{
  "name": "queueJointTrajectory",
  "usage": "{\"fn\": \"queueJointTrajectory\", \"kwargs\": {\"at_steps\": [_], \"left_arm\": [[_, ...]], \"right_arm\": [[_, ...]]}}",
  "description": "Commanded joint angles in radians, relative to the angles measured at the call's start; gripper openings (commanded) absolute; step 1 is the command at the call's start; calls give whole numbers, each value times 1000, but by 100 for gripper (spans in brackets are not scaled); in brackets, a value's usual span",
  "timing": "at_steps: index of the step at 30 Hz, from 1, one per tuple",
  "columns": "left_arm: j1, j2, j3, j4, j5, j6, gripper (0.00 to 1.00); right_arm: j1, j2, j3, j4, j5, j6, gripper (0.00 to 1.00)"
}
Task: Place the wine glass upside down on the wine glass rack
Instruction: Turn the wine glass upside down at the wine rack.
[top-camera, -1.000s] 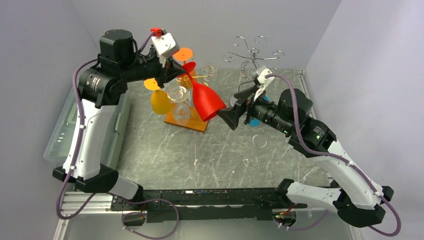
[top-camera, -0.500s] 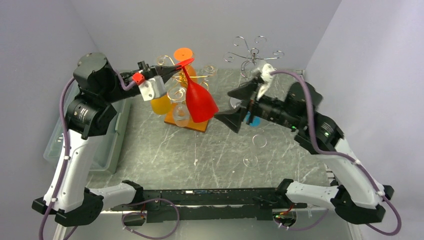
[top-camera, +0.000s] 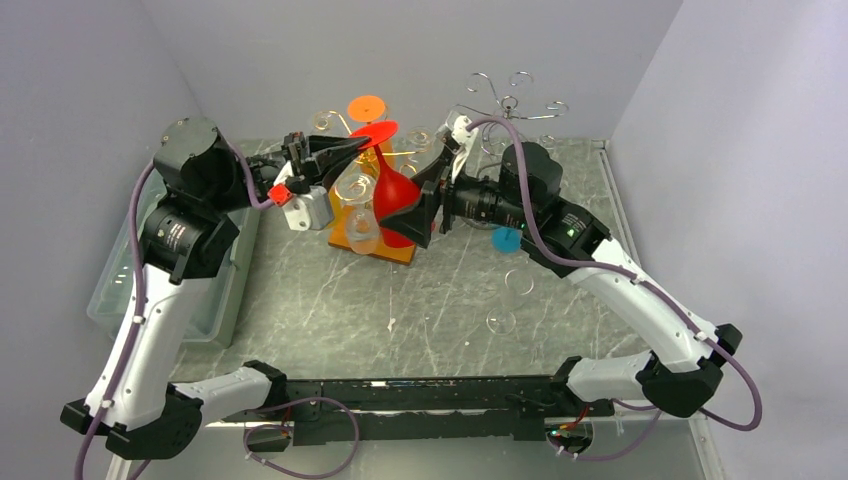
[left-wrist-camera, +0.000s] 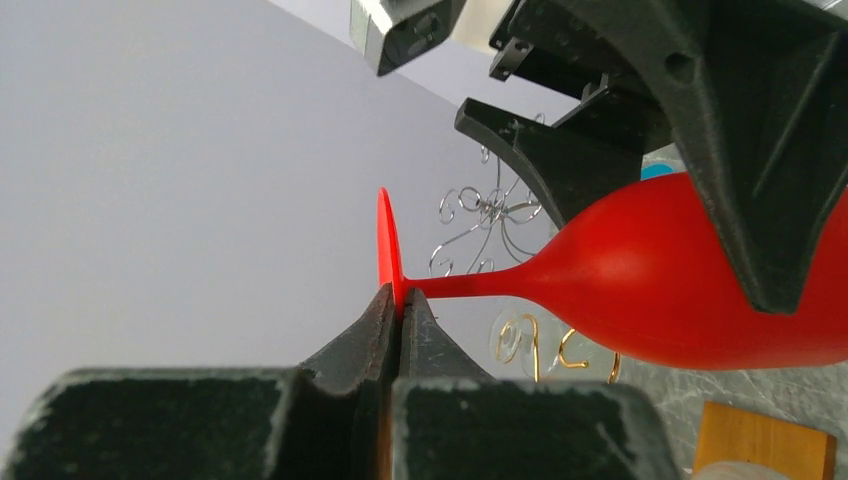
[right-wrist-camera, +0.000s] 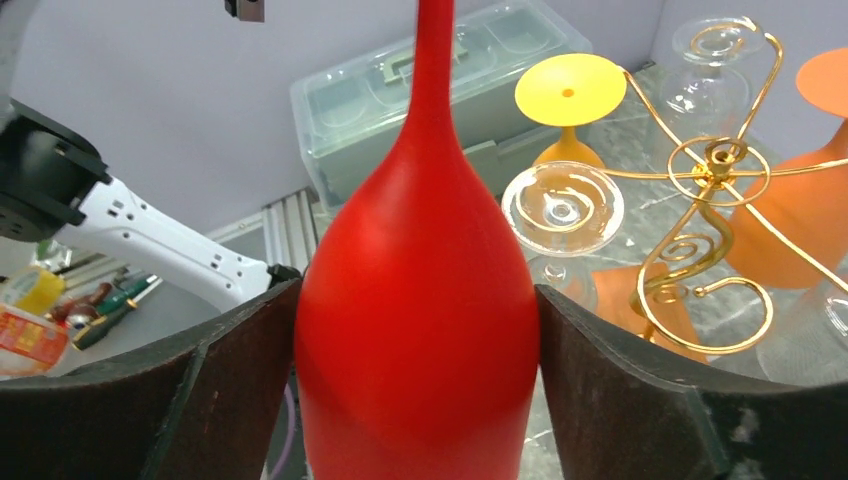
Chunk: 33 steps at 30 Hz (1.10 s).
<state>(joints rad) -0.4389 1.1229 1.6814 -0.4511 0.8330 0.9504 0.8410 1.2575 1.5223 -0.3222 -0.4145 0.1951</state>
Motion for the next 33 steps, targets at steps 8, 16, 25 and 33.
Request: {"fn": "queueJointTrajectory", "kwargs": {"at_steps": [8, 16, 25, 33], "left_arm": [[-12, -18, 8, 120, 29, -79, 33], [-13, -8, 46, 29, -71, -188, 92], [-12, -33, 54, -167, -215, -205, 94], [-12, -50, 34, -233, -241, -200, 95]], "right_arm": [[-1, -123, -205, 143, 236, -30, 24], [-23, -208, -396, 180, 463, -87, 23], [-150, -179, -519, 311, 407, -82, 27], [-197, -115, -517, 414, 295, -69, 29]]}}
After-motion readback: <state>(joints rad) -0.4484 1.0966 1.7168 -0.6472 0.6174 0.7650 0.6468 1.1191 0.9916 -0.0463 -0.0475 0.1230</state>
